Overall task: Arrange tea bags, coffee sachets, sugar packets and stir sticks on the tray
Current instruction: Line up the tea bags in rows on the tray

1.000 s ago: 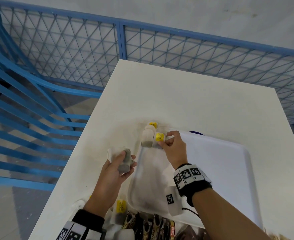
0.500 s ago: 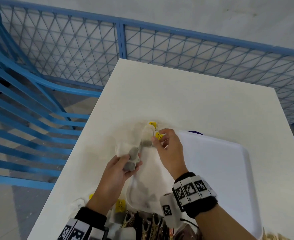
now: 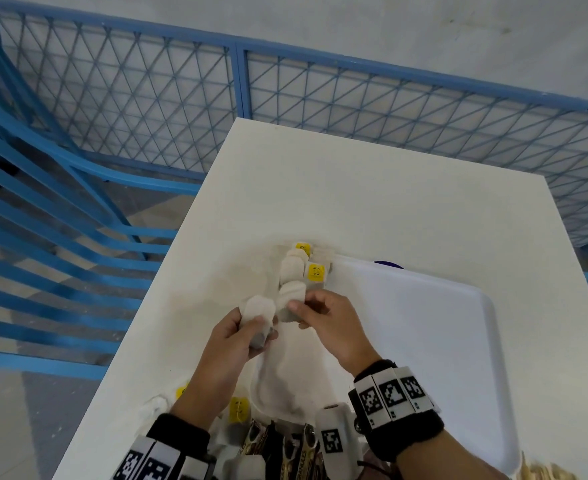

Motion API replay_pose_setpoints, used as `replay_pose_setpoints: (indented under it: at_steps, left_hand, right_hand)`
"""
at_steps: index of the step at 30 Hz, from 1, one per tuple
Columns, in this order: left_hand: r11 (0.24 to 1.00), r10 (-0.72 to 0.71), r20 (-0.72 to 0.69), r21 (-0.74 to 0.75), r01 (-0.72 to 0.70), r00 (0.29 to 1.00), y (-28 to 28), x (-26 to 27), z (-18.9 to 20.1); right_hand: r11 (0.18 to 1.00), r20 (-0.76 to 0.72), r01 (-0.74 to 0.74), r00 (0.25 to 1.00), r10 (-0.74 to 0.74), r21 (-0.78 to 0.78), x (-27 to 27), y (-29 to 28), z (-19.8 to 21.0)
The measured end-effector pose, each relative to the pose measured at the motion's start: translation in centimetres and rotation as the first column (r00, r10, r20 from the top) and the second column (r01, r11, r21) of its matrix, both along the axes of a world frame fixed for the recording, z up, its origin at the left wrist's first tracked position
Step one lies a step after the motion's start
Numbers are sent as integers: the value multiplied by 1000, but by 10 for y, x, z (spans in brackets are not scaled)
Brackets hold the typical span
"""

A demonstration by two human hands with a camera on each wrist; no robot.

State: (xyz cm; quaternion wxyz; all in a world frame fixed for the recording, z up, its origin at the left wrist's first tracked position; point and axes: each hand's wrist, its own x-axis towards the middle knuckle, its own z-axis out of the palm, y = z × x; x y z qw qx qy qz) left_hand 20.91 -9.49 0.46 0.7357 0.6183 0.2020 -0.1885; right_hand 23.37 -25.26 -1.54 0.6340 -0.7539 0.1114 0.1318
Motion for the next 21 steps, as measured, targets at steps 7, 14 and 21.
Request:
replay_pose_setpoints:
  at_steps: [7,14,21]
  left_hand:
    - [996,67,-30,-56,-69,997,7,-2,-3]
    - [996,72,9,-62,-72,997,14,-2,-7]
    - [997,73,28,28,-73,997,16,-5,-7]
  right_hand:
    - [986,-108,166,980,-166,-12,7,-6,-22]
    - [966,72,169,985,-158,-194,23,9,-26]
    - [958,120,118,989,-89,-262,31,15,-27]
